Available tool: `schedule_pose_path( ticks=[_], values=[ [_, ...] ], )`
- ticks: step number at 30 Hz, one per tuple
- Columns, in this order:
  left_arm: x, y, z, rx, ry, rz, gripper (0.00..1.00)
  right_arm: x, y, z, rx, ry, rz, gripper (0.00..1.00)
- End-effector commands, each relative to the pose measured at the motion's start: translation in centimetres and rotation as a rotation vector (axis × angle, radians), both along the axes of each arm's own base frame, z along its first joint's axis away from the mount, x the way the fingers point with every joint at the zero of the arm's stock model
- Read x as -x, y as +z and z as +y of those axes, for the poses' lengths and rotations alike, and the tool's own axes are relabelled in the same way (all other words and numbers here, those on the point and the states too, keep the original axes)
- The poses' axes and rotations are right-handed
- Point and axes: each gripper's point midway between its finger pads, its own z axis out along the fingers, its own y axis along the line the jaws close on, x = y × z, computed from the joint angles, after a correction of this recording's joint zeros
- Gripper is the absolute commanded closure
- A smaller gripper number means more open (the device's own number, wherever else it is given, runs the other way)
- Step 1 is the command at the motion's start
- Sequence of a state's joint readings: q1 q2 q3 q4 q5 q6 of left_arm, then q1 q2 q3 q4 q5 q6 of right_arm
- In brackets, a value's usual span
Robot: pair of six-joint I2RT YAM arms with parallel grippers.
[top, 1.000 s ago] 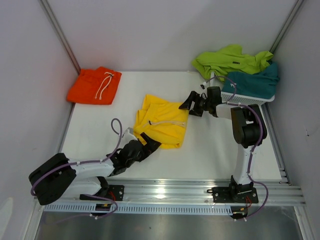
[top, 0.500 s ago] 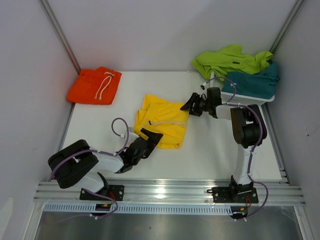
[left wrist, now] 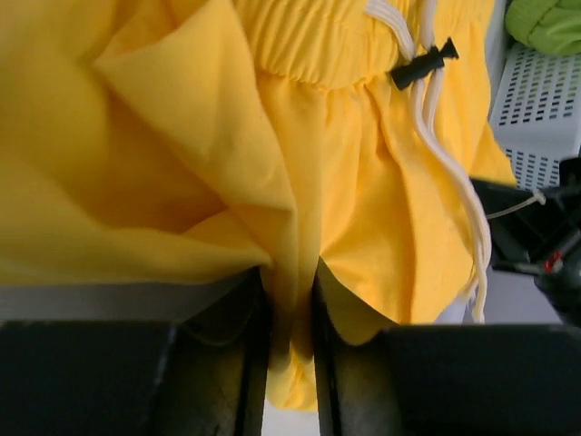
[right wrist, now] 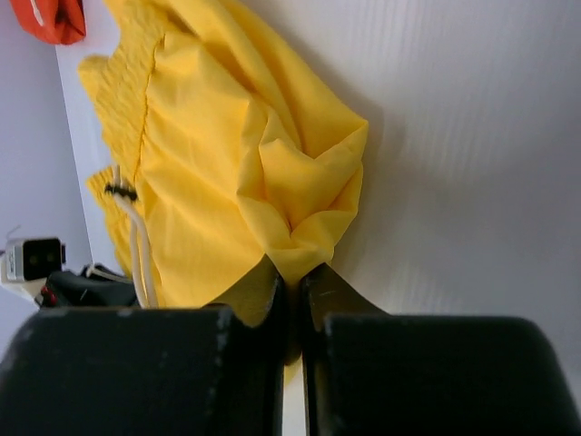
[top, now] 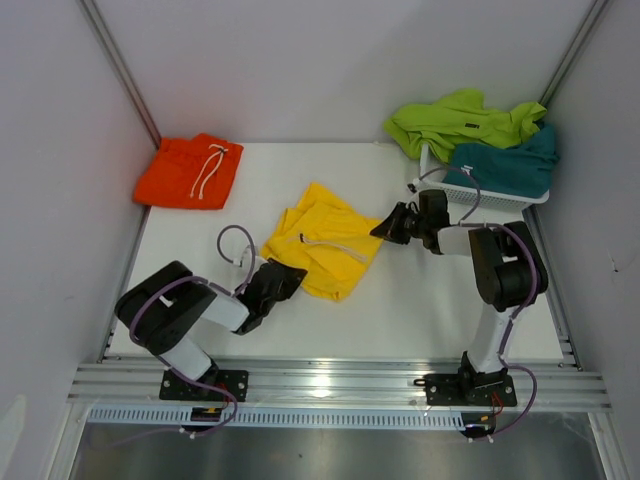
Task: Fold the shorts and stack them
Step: Fold the shorts
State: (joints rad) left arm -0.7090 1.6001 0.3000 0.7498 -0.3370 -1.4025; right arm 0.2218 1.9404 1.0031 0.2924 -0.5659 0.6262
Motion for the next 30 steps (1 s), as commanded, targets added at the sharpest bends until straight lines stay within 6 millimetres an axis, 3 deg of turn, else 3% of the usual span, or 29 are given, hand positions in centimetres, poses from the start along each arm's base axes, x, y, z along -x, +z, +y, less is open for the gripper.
schedule_pose_path(
  ticks=[1,3,4,5,6,7,9,10,11,13,14,16,17,20,23,30],
  values=[
    [-0.8,-0.6,0.9,-0.113,-0.08,-0.018,0.81,1.3,3.9,0.4,-0.018,-0.014,-0.111,1.0],
    [-1.8,0.0,1.8,-0.184,-0.123,-0.053,0.87,4.1,2.6,0.8,0.018,-0.022,-0.084,1.0],
    [-3.2,1.6,1.2,-0.195,-0.148,-0.088,0.9,5.0,3.9,0.9,0.018,-0.026,-0.118,1.0],
    [-2.4,0.2,1.6,-0.251,-0.2,-0.017,0.92,5.9,3.5,0.8,0.045,-0.056,-0.118,1.0],
    [-3.4,1.1,1.2,-0.313,-0.26,-0.052,0.97,8.2,1.7,0.6,0.074,-0.062,-0.076,1.0],
    [-4.4,1.9,1.1,-0.335,-0.282,-0.064,0.98,10.4,1.4,2.2,0.089,-0.024,-0.067,1.0],
    [-4.2,1.3,1.2,-0.385,-0.384,-0.031,1.0,12.4,1.3,2.8,0.141,-0.051,-0.088,1.0],
    [-4.5,1.6,1.0,-0.386,-0.411,-0.043,1.0,15.5,0.0,4.2,0.159,0.001,-0.049,1.0],
    [-4.6,1.9,0.5,-0.371,-0.454,-0.056,1.0,16.4,0.2,4.6,0.167,-0.005,-0.059,0.99],
    [-4.1,1.0,0.3,-0.361,-0.548,-0.04,1.0,19.7,-0.6,5.8,0.186,0.055,-0.036,0.87],
    [-5.0,1.7,-0.1,-0.358,-0.579,-0.058,1.0,20.2,-0.7,5.8,0.199,0.048,-0.034,0.62],
    [-4.4,-0.7,0.3,-0.376,-0.666,0.035,1.0,20.7,0.0,4.8,0.232,0.035,-0.03,0.42],
    [-4.2,-1.1,0.2,-0.379,-0.709,0.037,1.0,20.5,0.5,4.2,0.246,0.032,-0.048,0.26],
    [-4.0,-1.6,-0.2,-0.349,-0.76,0.046,1.0,19.2,3.0,2.3,0.207,0.01,-0.073,0.16],
    [-4.1,-1.2,0.1,-0.379,-0.773,0.022,1.0,18.5,4.3,0.2,0.216,0.013,-0.071,0.1],
    [-4.2,-0.8,1.3,-0.467,-0.775,0.03,1.0,17.2,3.5,-2.6,0.223,0.002,-0.037,0.08]
  ],
)
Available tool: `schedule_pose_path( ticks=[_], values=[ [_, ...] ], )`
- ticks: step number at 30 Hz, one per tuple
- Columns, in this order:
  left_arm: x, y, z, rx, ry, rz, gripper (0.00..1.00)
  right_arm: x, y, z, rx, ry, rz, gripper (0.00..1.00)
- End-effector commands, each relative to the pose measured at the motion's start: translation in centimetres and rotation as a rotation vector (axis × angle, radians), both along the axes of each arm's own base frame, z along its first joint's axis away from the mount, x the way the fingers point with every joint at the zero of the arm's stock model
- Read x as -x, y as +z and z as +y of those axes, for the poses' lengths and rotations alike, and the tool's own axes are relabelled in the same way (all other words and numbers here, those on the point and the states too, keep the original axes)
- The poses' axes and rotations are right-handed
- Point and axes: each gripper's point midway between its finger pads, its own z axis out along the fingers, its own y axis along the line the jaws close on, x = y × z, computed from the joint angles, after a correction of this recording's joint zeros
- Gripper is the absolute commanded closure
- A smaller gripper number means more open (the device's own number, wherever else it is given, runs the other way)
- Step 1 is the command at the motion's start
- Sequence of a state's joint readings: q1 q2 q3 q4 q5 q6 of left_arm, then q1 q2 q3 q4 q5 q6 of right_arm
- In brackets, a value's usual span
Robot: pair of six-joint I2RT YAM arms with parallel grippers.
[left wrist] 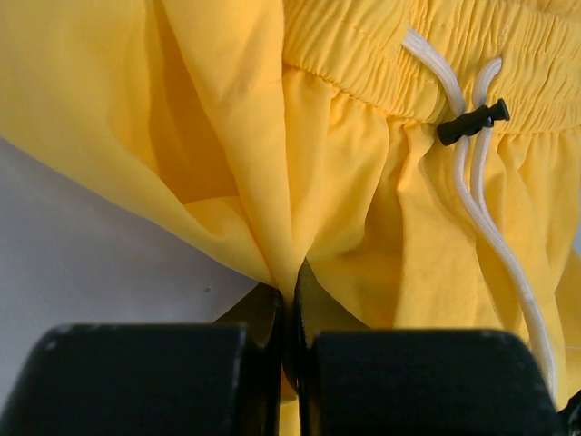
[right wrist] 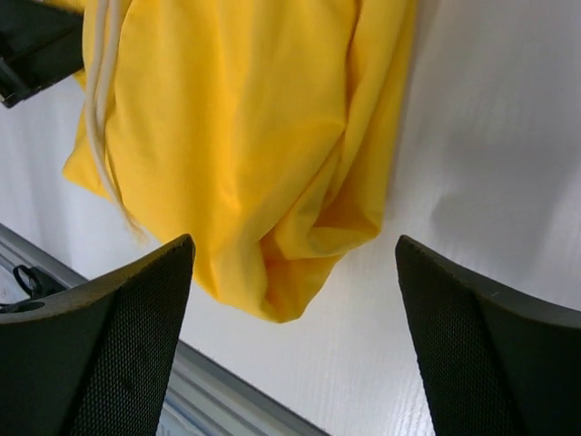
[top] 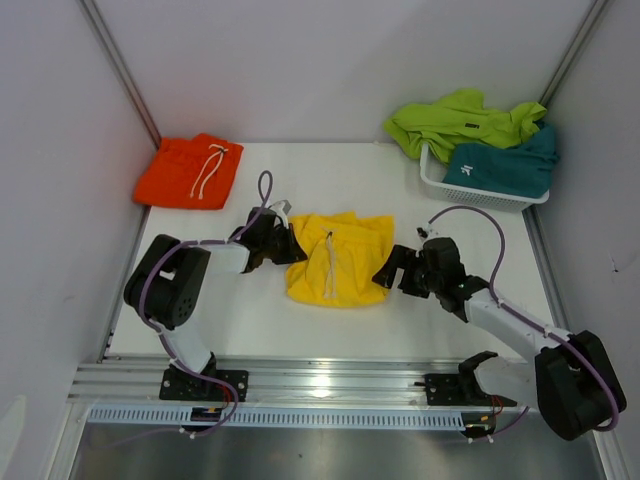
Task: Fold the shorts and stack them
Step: Fold the shorts, then neatly place the folded shorts to the corner
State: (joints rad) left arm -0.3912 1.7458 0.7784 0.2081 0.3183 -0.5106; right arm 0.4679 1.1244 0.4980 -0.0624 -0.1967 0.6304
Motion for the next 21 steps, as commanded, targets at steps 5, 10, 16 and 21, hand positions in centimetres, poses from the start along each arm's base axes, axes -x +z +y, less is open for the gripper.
schedule_pose_path(
  ticks=[5,10,16,21],
  values=[
    [0.8,-0.4,1.3,-0.099,-0.056,0.008,1.0,-2.3,-0.3,-0.8,-0.015,0.079,0.019,0.08],
    [0.6,0.0,1.3,-0.11,-0.068,-0.01,1.0,-5.3,-0.4,-0.2,-0.101,0.125,0.0,0.09],
    [0.6,-0.3,1.1,-0.102,-0.09,-0.021,1.0,-7.3,-1.4,1.4,-0.201,0.174,0.017,0.11],
    [0.5,-0.7,1.1,-0.097,-0.097,-0.015,1.0,-8.4,-3.3,1.6,-0.191,0.157,0.041,0.13]
  ],
)
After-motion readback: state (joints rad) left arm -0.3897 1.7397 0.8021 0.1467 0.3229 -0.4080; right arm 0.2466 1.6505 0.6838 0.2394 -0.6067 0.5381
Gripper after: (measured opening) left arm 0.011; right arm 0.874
